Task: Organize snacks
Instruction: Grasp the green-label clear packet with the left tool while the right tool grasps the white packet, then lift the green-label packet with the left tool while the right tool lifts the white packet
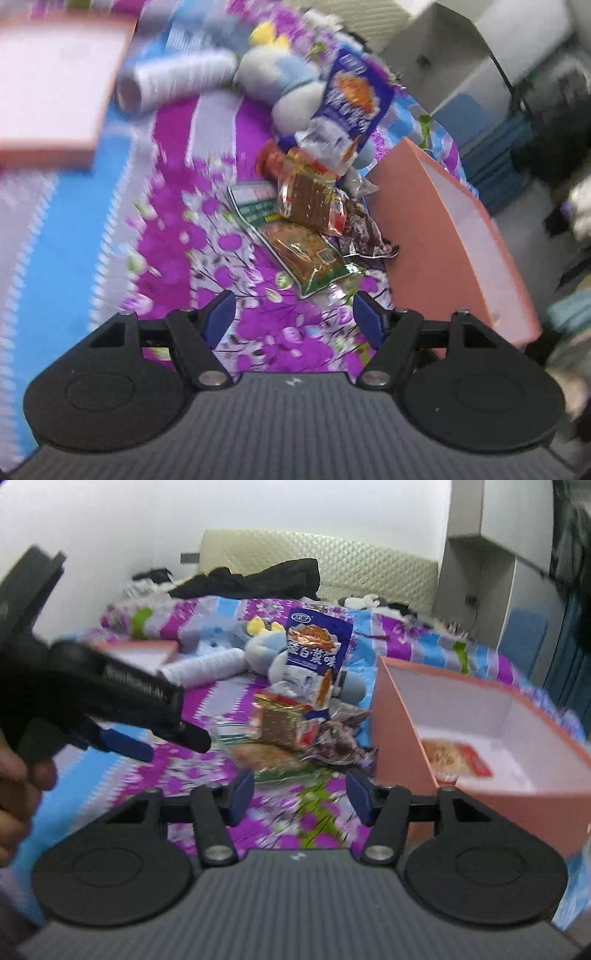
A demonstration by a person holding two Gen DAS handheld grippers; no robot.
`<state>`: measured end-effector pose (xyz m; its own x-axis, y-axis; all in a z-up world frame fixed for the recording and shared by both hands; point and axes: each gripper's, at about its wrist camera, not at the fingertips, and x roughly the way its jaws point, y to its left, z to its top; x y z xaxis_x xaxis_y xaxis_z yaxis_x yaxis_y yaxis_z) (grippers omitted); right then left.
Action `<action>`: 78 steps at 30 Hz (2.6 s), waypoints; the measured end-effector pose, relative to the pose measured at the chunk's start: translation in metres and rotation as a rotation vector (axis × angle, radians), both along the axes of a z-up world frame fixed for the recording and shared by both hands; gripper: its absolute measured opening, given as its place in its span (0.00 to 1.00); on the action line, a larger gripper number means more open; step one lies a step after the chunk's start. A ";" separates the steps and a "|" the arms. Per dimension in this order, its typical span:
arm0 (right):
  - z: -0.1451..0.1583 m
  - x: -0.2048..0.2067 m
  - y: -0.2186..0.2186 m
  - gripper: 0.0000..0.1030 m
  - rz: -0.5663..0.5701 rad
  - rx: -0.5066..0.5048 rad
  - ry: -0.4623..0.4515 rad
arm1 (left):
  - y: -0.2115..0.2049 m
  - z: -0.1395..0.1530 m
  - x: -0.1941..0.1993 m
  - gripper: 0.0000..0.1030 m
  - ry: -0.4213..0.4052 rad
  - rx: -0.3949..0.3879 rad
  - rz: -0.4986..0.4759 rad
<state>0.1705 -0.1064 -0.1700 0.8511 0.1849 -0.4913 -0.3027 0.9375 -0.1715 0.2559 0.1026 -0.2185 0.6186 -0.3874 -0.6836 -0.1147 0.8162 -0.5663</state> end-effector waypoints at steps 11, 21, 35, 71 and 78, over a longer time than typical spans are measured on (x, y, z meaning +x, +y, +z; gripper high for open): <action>-0.053 0.081 0.029 0.47 0.021 -0.270 -0.020 | 0.002 -0.064 0.063 0.63 0.200 -0.339 0.034; -0.073 0.111 0.040 0.47 0.094 -0.331 -0.009 | -0.005 -0.083 0.087 0.44 0.229 -0.386 0.055; -0.071 0.110 0.032 0.09 0.077 -0.306 0.016 | -0.007 -0.084 0.086 0.26 0.199 -0.348 0.099; -0.012 -0.053 0.017 0.03 0.197 -0.153 0.110 | 0.051 -0.006 -0.090 0.13 0.163 -0.062 0.100; -0.018 -0.058 0.014 0.06 0.219 -0.079 0.170 | 0.067 -0.007 -0.096 0.14 0.192 0.022 0.142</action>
